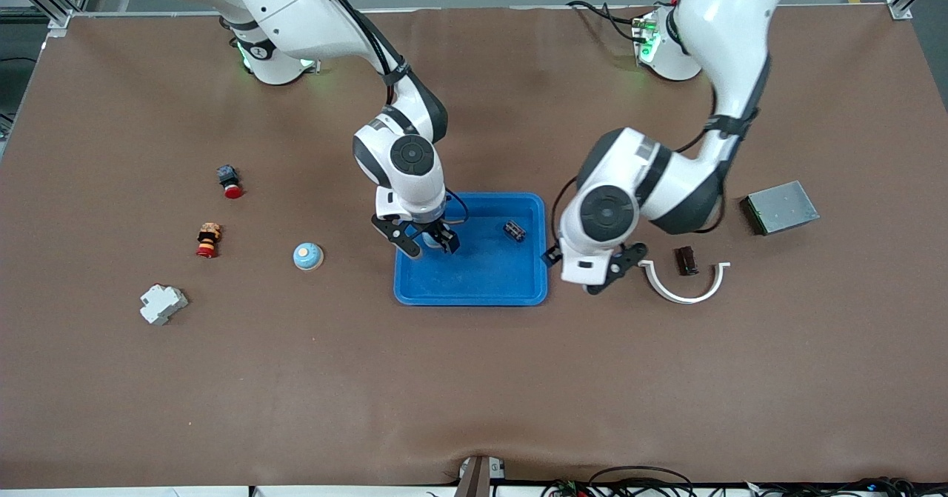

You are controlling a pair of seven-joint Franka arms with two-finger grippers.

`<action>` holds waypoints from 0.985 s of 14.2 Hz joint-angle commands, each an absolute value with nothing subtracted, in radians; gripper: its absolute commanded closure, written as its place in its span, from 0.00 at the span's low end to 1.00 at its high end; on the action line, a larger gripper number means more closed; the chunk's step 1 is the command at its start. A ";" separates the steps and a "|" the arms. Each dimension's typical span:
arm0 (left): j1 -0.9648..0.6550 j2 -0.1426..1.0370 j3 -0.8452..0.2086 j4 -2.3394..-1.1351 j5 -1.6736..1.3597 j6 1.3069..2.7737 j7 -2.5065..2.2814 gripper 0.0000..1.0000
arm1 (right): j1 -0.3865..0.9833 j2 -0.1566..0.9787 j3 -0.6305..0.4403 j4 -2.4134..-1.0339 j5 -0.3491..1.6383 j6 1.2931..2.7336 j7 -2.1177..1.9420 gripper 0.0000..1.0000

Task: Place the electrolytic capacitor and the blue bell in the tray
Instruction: 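Lower both items into the tray and open both grippers, then move the right gripper to the second blue button while the left gripper reaches the capacitor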

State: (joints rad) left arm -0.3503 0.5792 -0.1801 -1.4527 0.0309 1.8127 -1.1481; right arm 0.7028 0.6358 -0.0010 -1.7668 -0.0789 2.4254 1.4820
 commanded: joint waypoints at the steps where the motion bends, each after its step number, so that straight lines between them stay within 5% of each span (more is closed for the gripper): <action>1: -0.276 0.497 -0.195 -1.497 0.035 1.744 -1.005 0.00 | 0.710 0.586 -0.003 -1.743 -0.098 2.315 1.471 0.00; 7: -0.105 0.367 -0.196 -1.609 0.034 1.733 -0.680 0.00 | 0.588 0.437 -0.012 -1.845 -0.100 2.221 1.076 0.00; 11: 0.029 0.333 -0.195 -1.654 0.035 1.746 -0.438 0.00 | 0.436 0.353 -0.011 -2.048 -0.101 2.414 0.846 0.00; 14: 0.109 0.316 -0.195 -1.701 0.035 1.807 -0.293 0.00 | 0.364 0.362 -0.011 -2.065 -0.101 2.450 0.744 0.00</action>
